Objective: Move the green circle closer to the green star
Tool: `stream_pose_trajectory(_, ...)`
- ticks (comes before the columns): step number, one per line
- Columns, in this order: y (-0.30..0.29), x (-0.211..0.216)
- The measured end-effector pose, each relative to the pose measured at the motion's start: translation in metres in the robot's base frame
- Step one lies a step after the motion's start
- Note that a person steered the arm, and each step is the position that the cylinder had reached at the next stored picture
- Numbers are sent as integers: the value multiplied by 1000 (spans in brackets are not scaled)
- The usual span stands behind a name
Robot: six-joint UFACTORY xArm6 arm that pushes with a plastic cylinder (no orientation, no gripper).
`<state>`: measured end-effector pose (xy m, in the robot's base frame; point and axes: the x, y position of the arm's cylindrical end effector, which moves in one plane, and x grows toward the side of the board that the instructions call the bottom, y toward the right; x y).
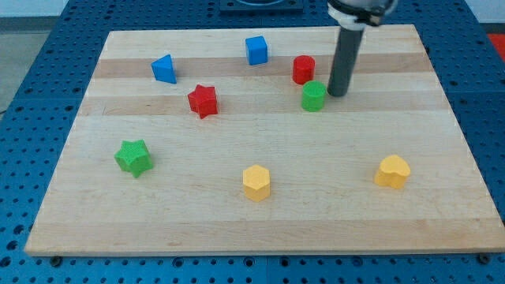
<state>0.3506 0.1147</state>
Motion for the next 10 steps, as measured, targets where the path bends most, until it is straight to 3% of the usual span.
stream_pose_trajectory(1, -79, 19)
stream_pose_trajectory(2, -118, 50)
stream_pose_trajectory(4, -119, 50)
stream_pose_trajectory(7, -40, 25)
stream_pose_trajectory(8, -19, 43)
stream_pose_trajectory(9, -40, 69)
stream_pose_trajectory(10, -106, 75)
